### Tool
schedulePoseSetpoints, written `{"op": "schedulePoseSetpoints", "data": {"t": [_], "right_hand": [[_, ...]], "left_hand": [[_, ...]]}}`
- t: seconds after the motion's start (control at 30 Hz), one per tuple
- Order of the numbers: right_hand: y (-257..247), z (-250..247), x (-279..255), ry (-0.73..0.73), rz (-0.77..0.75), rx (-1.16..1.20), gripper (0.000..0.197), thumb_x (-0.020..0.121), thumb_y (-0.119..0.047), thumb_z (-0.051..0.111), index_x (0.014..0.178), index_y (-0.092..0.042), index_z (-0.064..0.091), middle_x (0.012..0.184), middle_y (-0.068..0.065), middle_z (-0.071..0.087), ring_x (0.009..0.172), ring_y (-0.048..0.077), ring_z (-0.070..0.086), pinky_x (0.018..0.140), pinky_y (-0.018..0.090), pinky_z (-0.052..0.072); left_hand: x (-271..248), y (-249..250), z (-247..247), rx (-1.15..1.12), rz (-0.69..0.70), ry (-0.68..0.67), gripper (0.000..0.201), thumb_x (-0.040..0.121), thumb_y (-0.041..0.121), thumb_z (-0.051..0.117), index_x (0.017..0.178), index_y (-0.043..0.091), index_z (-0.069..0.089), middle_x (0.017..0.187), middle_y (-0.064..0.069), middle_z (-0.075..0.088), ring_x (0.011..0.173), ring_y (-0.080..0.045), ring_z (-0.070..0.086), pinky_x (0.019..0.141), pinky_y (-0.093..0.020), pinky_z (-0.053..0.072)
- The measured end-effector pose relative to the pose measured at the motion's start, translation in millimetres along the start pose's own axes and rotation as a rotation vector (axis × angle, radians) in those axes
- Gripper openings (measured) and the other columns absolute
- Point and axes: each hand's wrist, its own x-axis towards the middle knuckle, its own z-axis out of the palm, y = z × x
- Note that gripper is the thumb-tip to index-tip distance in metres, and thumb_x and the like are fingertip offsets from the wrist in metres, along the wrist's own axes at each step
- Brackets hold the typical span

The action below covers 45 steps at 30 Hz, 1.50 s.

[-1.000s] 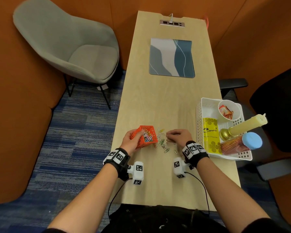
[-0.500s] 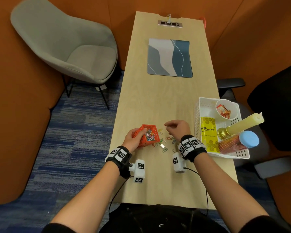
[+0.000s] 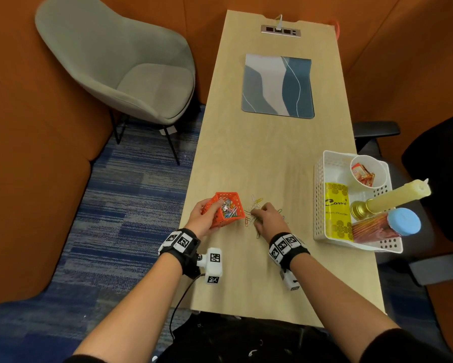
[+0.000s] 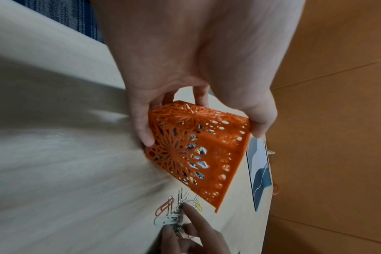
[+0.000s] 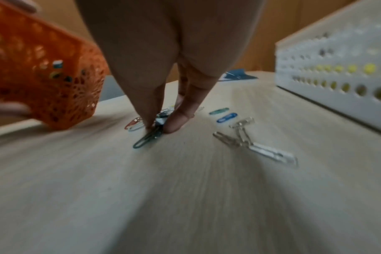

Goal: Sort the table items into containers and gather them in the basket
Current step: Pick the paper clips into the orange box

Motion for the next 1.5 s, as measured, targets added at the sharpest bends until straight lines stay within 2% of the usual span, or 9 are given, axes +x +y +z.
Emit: {"op": "schedulePoseSetpoints", "data": {"t": [0.3, 0.53, 0.7, 0.87, 1.03, 1.13, 1.23, 1.37, 1.5], "right_hand": [[-2, -23, 19, -0.052, 0.239, -0.007, 0.010, 0.077, -0.008, 0.069, 0.086, -0.009, 0.074, 0.087, 0.006, 0.066, 0.080, 0.019, 0.060, 0.071, 0.023, 0.047], [37, -39, 2, -0.014, 0.506, 0.736, 0.006, 0.074, 0.001, 0.077, 0.074, -0.005, 0.076, 0.078, 0.017, 0.075, 0.072, 0.029, 0.074, 0.074, 0.036, 0.062], [19, -74, -1, -0.020, 0.359, 1.124, 0.007, 0.082, 0.010, 0.070, 0.088, 0.005, 0.070, 0.083, 0.020, 0.069, 0.065, 0.020, 0.071, 0.064, 0.023, 0.060], [-3, -94, 5, -0.174, 0.087, 0.919, 0.021, 0.080, 0.007, 0.072, 0.097, -0.007, 0.073, 0.088, 0.014, 0.069, 0.076, 0.024, 0.071, 0.073, 0.034, 0.062], [19, -83, 19, 0.005, 0.090, 0.441, 0.046, 0.076, 0.002, 0.065, 0.117, -0.020, 0.067, 0.118, 0.009, 0.066, 0.097, 0.022, 0.067, 0.087, 0.036, 0.058], [30, -61, 24, -0.157, -0.142, -0.009, 0.086, 0.070, -0.012, 0.071, 0.148, -0.024, 0.037, 0.160, 0.005, 0.025, 0.140, 0.024, 0.037, 0.111, 0.036, 0.039], [23, -46, 29, -0.315, -0.378, -0.287, 0.102, 0.068, -0.027, 0.073, 0.155, -0.026, 0.020, 0.164, 0.004, 0.006, 0.147, 0.026, 0.021, 0.112, 0.043, 0.038], [21, -40, 27, -0.432, -0.384, -0.559, 0.097, 0.072, -0.028, 0.075, 0.154, -0.021, 0.022, 0.163, 0.007, 0.008, 0.146, 0.029, 0.018, 0.110, 0.043, 0.039], [30, -30, 25, -0.312, -0.377, -0.491, 0.051, 0.084, -0.012, 0.061, 0.135, -0.011, 0.053, 0.139, 0.014, 0.046, 0.121, 0.034, 0.049, 0.088, 0.044, 0.052]], "left_hand": [[0, -1, 6, 0.026, 0.017, -0.025, 0.050, 0.086, 0.045, 0.075, 0.128, 0.027, 0.056, 0.124, -0.008, 0.066, 0.110, -0.026, 0.066, 0.081, -0.039, 0.060], [4, 0, 19, 0.076, 0.066, -0.050, 0.047, 0.088, 0.042, 0.074, 0.128, 0.024, 0.057, 0.121, -0.006, 0.067, 0.104, -0.022, 0.068, 0.078, -0.036, 0.059], [7, 1, 35, 0.104, 0.106, -0.099, 0.049, 0.088, 0.035, 0.075, 0.130, 0.019, 0.056, 0.121, -0.007, 0.066, 0.102, -0.018, 0.067, 0.089, -0.035, 0.057], [8, 2, 50, 0.128, 0.116, -0.141, 0.044, 0.088, 0.035, 0.076, 0.125, 0.022, 0.057, 0.119, -0.007, 0.066, 0.102, -0.018, 0.066, 0.085, -0.035, 0.058], [9, 5, 43, 0.089, 0.105, -0.110, 0.043, 0.088, 0.034, 0.076, 0.125, 0.022, 0.058, 0.121, -0.008, 0.066, 0.110, -0.024, 0.067, 0.099, -0.044, 0.055], [9, 4, 31, 0.049, 0.096, -0.057, 0.044, 0.087, 0.035, 0.076, 0.126, 0.022, 0.059, 0.121, -0.009, 0.067, 0.108, -0.024, 0.068, 0.094, -0.043, 0.057], [7, 4, 20, 0.010, 0.074, -0.022, 0.044, 0.090, 0.033, 0.073, 0.129, 0.021, 0.057, 0.117, -0.008, 0.067, 0.102, -0.024, 0.068, 0.075, -0.033, 0.059], [4, 2, 11, -0.013, 0.070, -0.001, 0.038, 0.091, 0.033, 0.072, 0.125, 0.024, 0.058, 0.116, -0.007, 0.068, 0.103, -0.025, 0.068, 0.081, -0.038, 0.059], [4, 1, 8, -0.051, 0.061, -0.003, 0.042, 0.090, 0.034, 0.073, 0.127, 0.023, 0.057, 0.114, -0.005, 0.068, 0.102, -0.022, 0.069, 0.086, -0.038, 0.059]]}}
